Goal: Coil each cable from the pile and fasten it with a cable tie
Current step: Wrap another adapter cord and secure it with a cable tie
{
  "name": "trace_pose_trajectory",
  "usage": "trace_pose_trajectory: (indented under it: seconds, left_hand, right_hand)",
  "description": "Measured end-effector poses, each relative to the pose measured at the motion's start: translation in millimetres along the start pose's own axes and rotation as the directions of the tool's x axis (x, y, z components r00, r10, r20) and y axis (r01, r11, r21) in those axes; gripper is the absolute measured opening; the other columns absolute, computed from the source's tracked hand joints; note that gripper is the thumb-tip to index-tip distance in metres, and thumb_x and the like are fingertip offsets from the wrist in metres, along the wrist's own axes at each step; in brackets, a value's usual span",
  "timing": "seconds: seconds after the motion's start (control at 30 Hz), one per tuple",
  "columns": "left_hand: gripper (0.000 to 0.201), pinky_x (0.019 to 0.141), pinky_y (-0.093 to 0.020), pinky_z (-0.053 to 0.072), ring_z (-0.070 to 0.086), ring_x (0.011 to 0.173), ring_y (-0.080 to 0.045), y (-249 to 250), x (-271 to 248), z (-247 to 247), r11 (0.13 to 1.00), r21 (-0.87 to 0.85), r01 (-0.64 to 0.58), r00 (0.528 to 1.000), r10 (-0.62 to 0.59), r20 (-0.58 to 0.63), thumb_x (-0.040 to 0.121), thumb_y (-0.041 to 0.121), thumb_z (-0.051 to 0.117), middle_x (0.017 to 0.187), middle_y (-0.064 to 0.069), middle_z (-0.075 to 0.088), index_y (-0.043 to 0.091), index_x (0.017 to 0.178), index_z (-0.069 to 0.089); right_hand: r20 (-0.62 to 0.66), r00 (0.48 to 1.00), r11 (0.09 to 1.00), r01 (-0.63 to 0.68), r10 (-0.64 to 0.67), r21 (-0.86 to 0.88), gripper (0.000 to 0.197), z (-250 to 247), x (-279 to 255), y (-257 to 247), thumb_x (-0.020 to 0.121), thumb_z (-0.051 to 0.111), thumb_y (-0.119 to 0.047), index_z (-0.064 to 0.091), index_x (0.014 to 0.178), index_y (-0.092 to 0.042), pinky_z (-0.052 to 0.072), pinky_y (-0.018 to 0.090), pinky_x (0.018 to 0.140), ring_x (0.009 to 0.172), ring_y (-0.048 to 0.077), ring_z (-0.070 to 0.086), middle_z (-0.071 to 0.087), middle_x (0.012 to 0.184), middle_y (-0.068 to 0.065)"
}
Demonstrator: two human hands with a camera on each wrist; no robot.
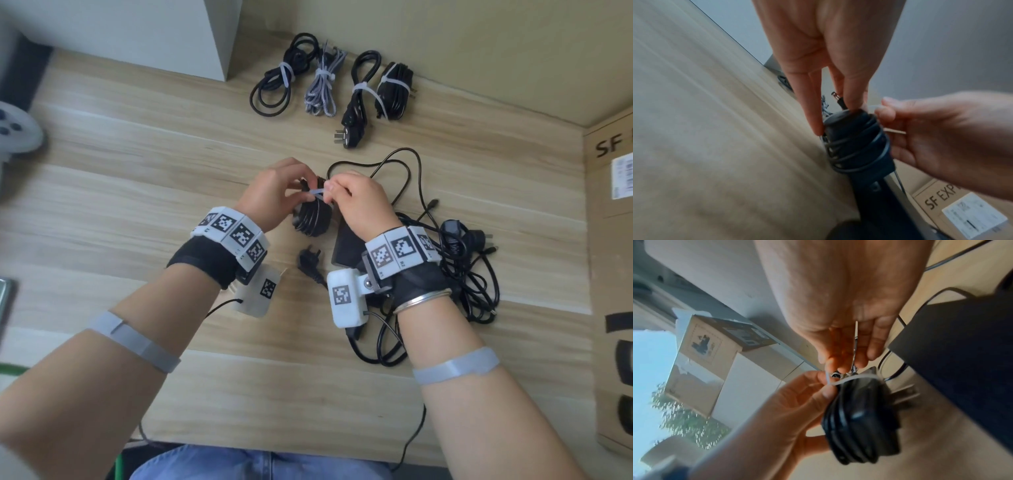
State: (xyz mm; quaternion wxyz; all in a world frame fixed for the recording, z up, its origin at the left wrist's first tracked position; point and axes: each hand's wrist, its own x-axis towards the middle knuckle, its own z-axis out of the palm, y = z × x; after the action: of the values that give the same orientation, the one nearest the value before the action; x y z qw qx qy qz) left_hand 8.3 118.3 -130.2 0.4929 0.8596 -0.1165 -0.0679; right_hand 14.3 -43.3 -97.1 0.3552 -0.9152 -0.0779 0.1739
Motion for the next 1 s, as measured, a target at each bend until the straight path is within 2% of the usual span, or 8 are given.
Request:
trace_pose_trajectory:
  seconds: [0.07,0.2,0.37,0.57,0.7,0.83,0.9,1.0]
  left_hand:
    - [0.008,0.074,-0.005,0.048,0.06,0.093,-0.018,5.0,3.7,-4.0,0.998,-0.051,0.033,0.999,-0.034,-0.013,0.083,0.0,0.063,0.095,-0.001,0.052,0.004,0.09,0.061]
    - [0.008,0.068,-0.008,0.051,0.06,0.092,-0.018,18.2,12.1,-4.8,0.993,-0.107,0.053,0.998,-0.056,-0.029,0.083,0.001,0.063,0.093,0.002,0.05,0.003,0.09,0.06]
    - [0.007,0.063,-0.028,0.059,0.06,0.094,-0.014,39.7,26.3,1.0,0.981,-0.173,0.092,0.995,-0.096,-0.016,0.085,0.005,0.062,0.089,0.011,0.049,0.008,0.089,0.058]
    - [0.008,0.068,-0.02,0.056,0.061,0.098,-0.022,73.9,53.8,15.2,0.986,-0.166,0.021,0.999,-0.025,-0.024,0.084,0.006,0.063,0.097,-0.002,0.053,0.01,0.088,0.058]
    - [0.008,0.066,-0.033,0.059,0.062,0.094,-0.025,95.4,73.9,26.1,0.978,-0.209,0.026,0.999,-0.032,-0.028,0.084,0.005,0.063,0.099,-0.007,0.052,0.01,0.087,0.058]
    - [0.009,0.069,-0.035,0.059,0.064,0.094,-0.024,114.9,99.4,37.8,0.965,-0.258,0.043,0.997,-0.058,-0.052,0.085,0.005,0.062,0.101,-0.004,0.054,0.012,0.086,0.057]
    - [0.009,0.071,-0.027,0.059,0.063,0.094,-0.021,118.3,116.1,43.8,0.962,-0.272,0.036,0.997,-0.054,-0.06,0.085,0.005,0.062,0.105,-0.001,0.049,0.011,0.088,0.058]
    - [0.011,0.09,-0.017,0.049,0.056,0.101,-0.017,120.8,140.3,54.9,0.987,-0.159,-0.034,0.995,0.018,-0.097,0.083,0.006,0.064,0.114,-0.002,0.037,0.009,0.092,0.06]
  right_hand:
    - [-0.007,1.0,1.0,-0.008,0.008,0.013,0.031,-5.3,1.6,2.3,0.098,0.04,-0.019,0.064,0.08,-0.013,0.026,0.021,0.069,0.087,0.012,0.047,0.053,0.094,0.002]
    - [-0.077,0.996,0.998,-0.032,0.036,0.058,0.03,-13.9,-0.3,6.3,0.099,0.039,-0.02,0.065,0.09,-0.009,0.027,0.019,0.074,0.092,0.012,0.047,0.052,0.098,0.0]
    - [-0.143,0.989,0.998,-0.041,0.046,0.04,0.013,-34.1,-4.2,11.0,0.095,0.047,-0.017,0.058,0.089,-0.017,0.03,0.015,0.065,0.074,0.003,0.045,0.052,0.102,0.0]
    - [-0.195,0.972,0.99,-0.124,0.133,0.061,0.012,-69.7,-10.1,18.6,0.095,0.046,-0.017,0.057,0.098,-0.012,0.035,0.021,0.074,0.087,0.013,0.049,0.055,0.106,0.002]
    - [-0.263,0.949,0.975,-0.131,0.176,0.179,0.015,-95.5,-10.9,26.1,0.094,0.049,-0.016,0.053,0.108,-0.013,0.032,0.011,0.07,0.095,0.009,0.048,0.056,0.108,0.0]
    - [-0.234,0.931,0.913,-0.183,0.28,0.364,0.032,-116.7,-8.7,37.9,0.092,0.051,-0.028,0.045,0.123,-0.022,0.049,0.033,0.087,0.099,0.013,0.058,0.055,0.107,-0.006]
    - [-0.187,0.933,0.892,-0.215,0.308,0.397,0.042,-123.2,-5.0,45.3,0.09,0.053,-0.032,0.041,0.13,-0.026,0.052,0.043,0.089,0.1,0.019,0.062,0.057,0.111,-0.004]
    - [-0.167,0.928,0.857,-0.224,0.333,0.464,0.049,-133.7,5.2,56.3,0.091,0.054,-0.024,0.037,0.137,-0.02,0.056,0.041,0.083,0.098,0.02,0.064,0.055,0.12,0.004]
